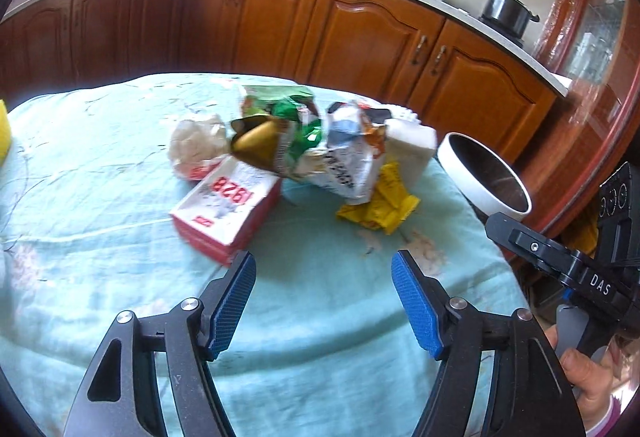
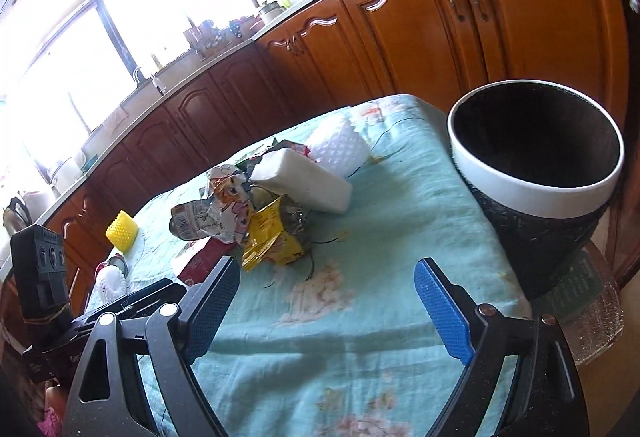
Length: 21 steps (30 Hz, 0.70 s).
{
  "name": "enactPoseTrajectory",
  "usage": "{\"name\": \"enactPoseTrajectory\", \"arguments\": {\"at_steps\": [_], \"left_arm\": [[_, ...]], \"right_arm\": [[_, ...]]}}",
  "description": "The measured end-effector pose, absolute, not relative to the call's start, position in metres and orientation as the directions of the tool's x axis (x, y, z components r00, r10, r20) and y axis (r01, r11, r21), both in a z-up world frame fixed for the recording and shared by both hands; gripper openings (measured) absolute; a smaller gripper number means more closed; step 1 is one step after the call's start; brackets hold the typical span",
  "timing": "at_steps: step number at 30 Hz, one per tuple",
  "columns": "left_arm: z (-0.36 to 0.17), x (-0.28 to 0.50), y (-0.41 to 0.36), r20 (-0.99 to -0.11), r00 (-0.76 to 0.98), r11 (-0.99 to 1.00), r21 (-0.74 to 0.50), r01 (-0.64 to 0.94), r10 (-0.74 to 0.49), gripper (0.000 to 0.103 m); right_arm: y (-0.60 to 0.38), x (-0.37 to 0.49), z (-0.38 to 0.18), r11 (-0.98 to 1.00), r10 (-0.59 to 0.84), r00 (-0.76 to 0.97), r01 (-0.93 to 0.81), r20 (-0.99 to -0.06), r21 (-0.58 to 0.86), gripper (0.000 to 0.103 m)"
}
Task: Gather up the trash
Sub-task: 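Return both open tools to the trash pile on the table, then grasp the red-and-white milk carton with the left tool while the right tool grasps the yellow wrapper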
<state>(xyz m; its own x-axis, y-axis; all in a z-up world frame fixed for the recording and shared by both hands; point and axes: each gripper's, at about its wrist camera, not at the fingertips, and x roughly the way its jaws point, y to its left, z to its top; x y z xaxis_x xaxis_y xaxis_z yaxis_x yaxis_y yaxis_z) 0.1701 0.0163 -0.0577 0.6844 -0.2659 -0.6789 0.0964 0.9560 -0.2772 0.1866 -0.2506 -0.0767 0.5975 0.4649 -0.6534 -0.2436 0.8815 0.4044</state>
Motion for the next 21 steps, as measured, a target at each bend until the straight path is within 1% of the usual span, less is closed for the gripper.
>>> {"name": "enactPoseTrajectory", "arguments": {"at_steps": [8,11,13,16,17,18,19,20,21], "left_arm": [[-0.059,0.168,0.050,-0.690,0.696,0.965,-0.264,0.016,-0.200,0.077],[-0.059,0.178,0.059,-0.705,0.687,0.968,-0.250,-0.012,-0.174,0.078],[-0.059,0.187,0.064,-0.709,0.685,0.968,-0.248,-0.019,-0.169,0.078],[-0.062,0.204,0.067,-0.719,0.676,0.971,-0.240,-0.019,-0.165,0.079],[-0.064,0.208,0.067,-0.725,0.668,0.971,-0.240,-0.018,-0.167,0.079],[-0.067,0.213,0.067,-0.734,0.656,0.969,-0.245,-0.014,-0.176,0.079],[-0.070,0.217,0.067,-0.742,0.643,0.968,-0.251,-0.009,-0.187,0.079],[-0.073,0.220,0.066,-0.751,0.631,0.967,-0.254,-0.004,-0.195,0.079],[-0.075,0.223,0.066,-0.757,0.623,0.967,-0.254,0.000,-0.199,0.078]], "right_arm": [[-0.212,0.196,-0.086,0.870,0.493,0.553,-0.297,-0.672,0.393,0.089],[-0.202,0.204,-0.091,0.864,0.503,0.537,-0.299,-0.677,0.405,0.085],[-0.198,0.212,-0.093,0.863,0.505,0.527,-0.293,-0.683,0.411,0.077],[-0.190,0.224,-0.100,0.863,0.505,0.512,-0.280,-0.695,0.421,0.068],[-0.189,0.227,-0.103,0.863,0.505,0.504,-0.274,-0.701,0.425,0.066],[-0.188,0.230,-0.107,0.862,0.506,0.493,-0.268,-0.708,0.430,0.062],[-0.187,0.233,-0.110,0.860,0.510,0.481,-0.262,-0.713,0.438,0.051],[-0.186,0.234,-0.113,0.853,0.522,0.466,-0.262,-0.715,0.452,0.044],[-0.185,0.235,-0.114,0.843,0.537,0.455,-0.268,-0.710,0.466,0.034]]}}
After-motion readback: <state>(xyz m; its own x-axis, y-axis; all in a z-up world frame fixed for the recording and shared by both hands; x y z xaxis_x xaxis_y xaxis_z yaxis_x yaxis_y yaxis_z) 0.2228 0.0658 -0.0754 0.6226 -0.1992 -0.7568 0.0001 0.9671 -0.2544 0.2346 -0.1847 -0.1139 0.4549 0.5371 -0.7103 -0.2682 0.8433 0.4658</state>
